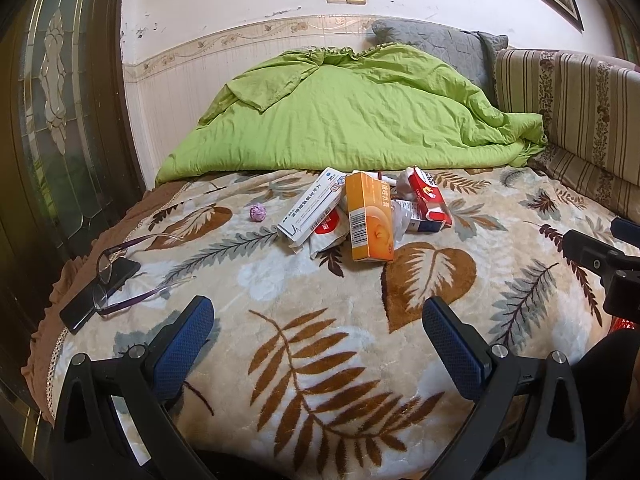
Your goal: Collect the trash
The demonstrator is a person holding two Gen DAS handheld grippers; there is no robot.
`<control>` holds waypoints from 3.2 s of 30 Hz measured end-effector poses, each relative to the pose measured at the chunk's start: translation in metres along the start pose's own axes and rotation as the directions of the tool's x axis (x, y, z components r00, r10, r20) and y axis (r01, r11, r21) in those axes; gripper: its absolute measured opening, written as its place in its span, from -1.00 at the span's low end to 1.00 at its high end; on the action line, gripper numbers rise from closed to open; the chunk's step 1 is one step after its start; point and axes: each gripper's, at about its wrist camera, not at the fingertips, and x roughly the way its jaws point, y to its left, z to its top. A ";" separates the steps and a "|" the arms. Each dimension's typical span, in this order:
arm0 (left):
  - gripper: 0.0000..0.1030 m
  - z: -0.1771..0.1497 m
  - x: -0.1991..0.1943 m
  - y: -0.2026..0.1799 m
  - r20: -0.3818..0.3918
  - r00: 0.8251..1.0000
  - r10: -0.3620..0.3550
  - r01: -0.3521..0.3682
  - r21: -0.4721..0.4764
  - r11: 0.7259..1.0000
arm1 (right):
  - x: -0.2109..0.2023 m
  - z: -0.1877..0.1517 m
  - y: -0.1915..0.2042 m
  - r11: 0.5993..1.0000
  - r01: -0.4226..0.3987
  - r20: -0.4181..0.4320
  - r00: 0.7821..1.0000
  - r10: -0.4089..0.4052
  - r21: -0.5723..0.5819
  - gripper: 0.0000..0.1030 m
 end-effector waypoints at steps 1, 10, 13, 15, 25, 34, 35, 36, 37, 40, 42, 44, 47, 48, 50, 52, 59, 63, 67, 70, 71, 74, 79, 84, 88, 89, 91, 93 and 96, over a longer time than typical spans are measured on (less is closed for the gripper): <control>1.00 0.000 0.000 0.000 0.000 1.000 0.000 0.000 0.000 1.000 | 0.000 0.000 0.001 1.000 0.001 0.001 1.000 -0.001 0.000 0.99; 1.00 -0.002 0.000 0.004 -0.004 1.000 0.001 -0.001 -0.003 1.000 | 0.000 -0.001 0.001 1.000 0.002 -0.001 1.000 -0.002 -0.001 0.99; 1.00 -0.002 0.000 0.004 -0.004 1.000 0.001 -0.001 -0.003 1.000 | 0.000 0.000 0.002 1.000 0.002 -0.001 1.000 -0.002 0.000 0.99; 1.00 -0.002 0.000 0.004 -0.004 1.000 0.001 -0.001 -0.001 1.000 | 0.000 0.001 0.001 1.000 0.002 -0.002 1.000 -0.002 0.000 0.99; 1.00 -0.003 0.004 0.006 -0.028 0.999 -0.023 0.023 -0.009 1.000 | 0.001 0.000 -0.002 1.000 -0.014 -0.006 1.000 0.014 0.021 0.99; 1.00 0.030 0.039 0.004 -0.089 0.991 -0.098 0.094 -0.049 0.994 | 0.008 -0.003 -0.011 0.995 -0.061 -0.040 0.997 0.064 0.081 0.88; 1.00 0.036 0.047 0.003 -0.099 0.990 -0.104 0.099 -0.055 0.994 | 0.008 -0.003 -0.011 0.994 -0.064 -0.041 0.997 0.068 0.083 0.88; 1.00 0.042 0.057 0.002 -0.108 0.988 -0.113 0.106 -0.064 0.992 | 0.008 -0.002 -0.011 0.994 -0.068 -0.042 0.997 0.072 0.086 0.88; 1.00 0.049 0.067 0.001 -0.117 0.986 -0.117 0.109 -0.075 0.991 | 0.008 -0.002 -0.012 0.993 -0.073 -0.043 0.996 0.077 0.089 0.88; 0.93 0.066 0.103 -0.005 -0.166 0.978 -0.129 0.112 -0.107 0.988 | 0.008 -0.001 -0.013 0.992 -0.085 -0.047 0.995 0.090 0.098 0.88; 0.89 0.075 0.130 -0.008 -0.209 0.969 -0.131 0.104 -0.138 0.985 | 0.009 -0.001 -0.016 0.989 -0.099 -0.052 0.993 0.105 0.108 0.86; 0.82 0.078 0.151 -0.009 -0.243 0.958 -0.153 0.113 -0.169 0.979 | 0.010 0.000 -0.018 0.987 -0.109 -0.058 0.991 0.116 0.118 0.84; 0.23 0.074 0.177 -0.012 -0.294 0.939 -0.178 0.131 -0.172 0.976 | 0.017 0.005 -0.019 0.981 -0.140 -0.075 0.986 0.150 0.133 0.83; 0.00 0.072 0.182 -0.011 -0.301 0.933 -0.199 0.151 -0.177 0.973 | 0.020 0.008 -0.020 0.976 -0.167 -0.076 0.981 0.179 0.142 0.83; -0.17 0.070 0.187 -0.009 -0.304 0.923 -0.235 0.182 -0.192 0.964 | 0.034 0.021 -0.019 0.963 -0.227 -0.074 0.968 0.239 0.146 0.83; -0.31 0.070 0.183 -0.011 -0.285 0.926 -0.248 0.204 -0.176 0.963 | 0.053 0.036 -0.018 0.957 -0.247 -0.087 0.961 0.262 0.152 0.83; -0.37 0.069 0.170 -0.019 -0.234 0.941 -0.243 0.223 -0.108 0.969 | 0.180 0.099 -0.020 0.892 -0.319 -0.178 0.905 0.387 0.320 0.83; -0.38 0.071 0.171 -0.013 -0.232 0.935 -0.267 0.239 -0.143 0.960 | 0.238 0.105 -0.012 0.907 -0.288 -0.223 0.905 0.363 0.306 0.83; -0.38 0.072 0.176 -0.009 -0.245 0.923 -0.297 0.259 -0.177 0.950 | 0.277 0.092 -0.010 0.907 -0.283 -0.291 0.880 0.374 0.310 0.83; -0.38 0.072 0.179 -0.011 -0.252 0.919 -0.303 0.264 -0.176 0.948 | 0.291 0.083 -0.012 0.910 -0.274 -0.321 0.871 0.372 0.313 0.67; -0.38 0.072 0.179 -0.012 -0.254 0.918 -0.304 0.266 -0.174 0.948 | 0.294 0.080 -0.013 0.907 -0.274 -0.333 0.864 0.378 0.319 0.42; -0.38 0.072 0.179 -0.013 -0.251 0.917 -0.310 0.272 -0.175 0.946 | 0.288 0.079 -0.022 0.900 -0.275 -0.307 0.872 0.382 0.339 0.21; -0.44 0.073 0.176 -0.015 -0.238 0.921 -0.309 0.274 -0.168 0.947 | 0.265 0.083 -0.026 0.917 -0.256 -0.267 0.901 0.341 0.306 0.14; -0.49 0.076 0.162 -0.019 -0.189 0.934 -0.302 0.281 -0.134 0.950 | 0.225 0.091 -0.021 0.952 -0.219 -0.181 0.949 0.259 0.212 0.06; -0.51 0.075 0.149 -0.019 -0.157 0.940 -0.304 0.289 -0.113 0.951 | 0.189 0.096 -0.020 0.953 -0.219 -0.111 0.963 0.246 0.209 0.05; -0.51 0.075 0.147 -0.018 -0.154 0.939 -0.307 0.292 -0.115 0.950 | 0.180 0.094 -0.020 0.948 -0.227 -0.099 0.962 0.254 0.221 0.05; -0.52 0.074 0.145 -0.016 -0.152 0.939 -0.308 0.292 -0.118 0.949 | 0.163 0.086 -0.021 0.943 -0.234 -0.085 0.962 0.260 0.236 0.05; -0.52 0.073 0.143 -0.012 -0.150 0.935 -0.323 0.304 -0.134 0.943 | 0.146 0.083 -0.023 0.937 -0.242 -0.065 0.962 0.266 0.252 0.05; -0.52 0.072 0.143 -0.005 -0.150 0.929 -0.339 0.315 -0.163 0.935 | 0.114 0.077 -0.031 0.932 -0.253 -0.017 0.964 0.266 0.260 0.05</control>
